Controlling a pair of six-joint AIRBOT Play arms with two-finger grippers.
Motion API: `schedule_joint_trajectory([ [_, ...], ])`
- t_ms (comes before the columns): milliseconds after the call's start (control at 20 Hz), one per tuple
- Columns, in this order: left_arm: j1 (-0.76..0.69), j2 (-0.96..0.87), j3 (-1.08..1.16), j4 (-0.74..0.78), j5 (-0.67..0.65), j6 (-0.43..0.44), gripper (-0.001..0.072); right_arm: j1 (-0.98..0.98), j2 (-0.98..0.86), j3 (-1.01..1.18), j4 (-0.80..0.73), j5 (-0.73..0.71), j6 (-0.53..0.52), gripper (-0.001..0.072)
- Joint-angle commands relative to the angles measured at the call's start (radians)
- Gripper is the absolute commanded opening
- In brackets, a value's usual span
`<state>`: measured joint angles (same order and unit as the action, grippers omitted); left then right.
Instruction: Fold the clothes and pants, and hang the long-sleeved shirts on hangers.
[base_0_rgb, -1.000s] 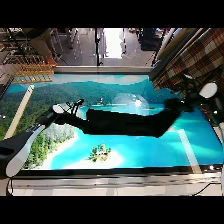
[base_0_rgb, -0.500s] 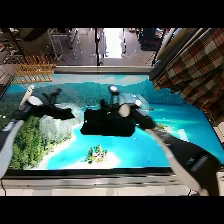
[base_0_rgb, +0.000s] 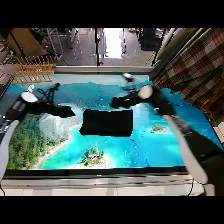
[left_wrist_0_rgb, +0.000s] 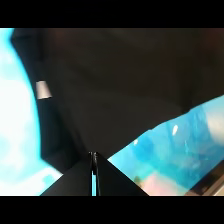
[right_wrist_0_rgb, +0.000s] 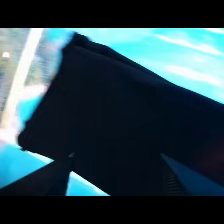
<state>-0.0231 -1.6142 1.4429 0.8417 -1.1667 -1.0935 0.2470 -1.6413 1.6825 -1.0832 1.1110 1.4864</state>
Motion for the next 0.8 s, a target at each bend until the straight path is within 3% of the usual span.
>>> schedule_joint_trajectory([
  [0,-0.098,-0.055,0.002,-0.005,0.139,0.024,0.0008,-0.206,0.135,-0.165,-0.018,0.152,0.032,0.0693],
  [250,-0.130,-0.191,0.044,-0.005,0.162,-0.013,0.0008,-0.248,0.049,-0.368,0.193,0.054,-0.118,0.0697],
  [400,-0.133,-0.246,0.070,-0.004,0.145,-0.030,0.0008,-0.248,-0.043,-0.367,0.307,-0.025,-0.171,0.0701],
  [750,-0.133,-0.271,0.074,-0.004,0.139,-0.029,0.0008,-0.246,-0.200,-0.270,0.380,-0.022,-0.217,0.0708],
])
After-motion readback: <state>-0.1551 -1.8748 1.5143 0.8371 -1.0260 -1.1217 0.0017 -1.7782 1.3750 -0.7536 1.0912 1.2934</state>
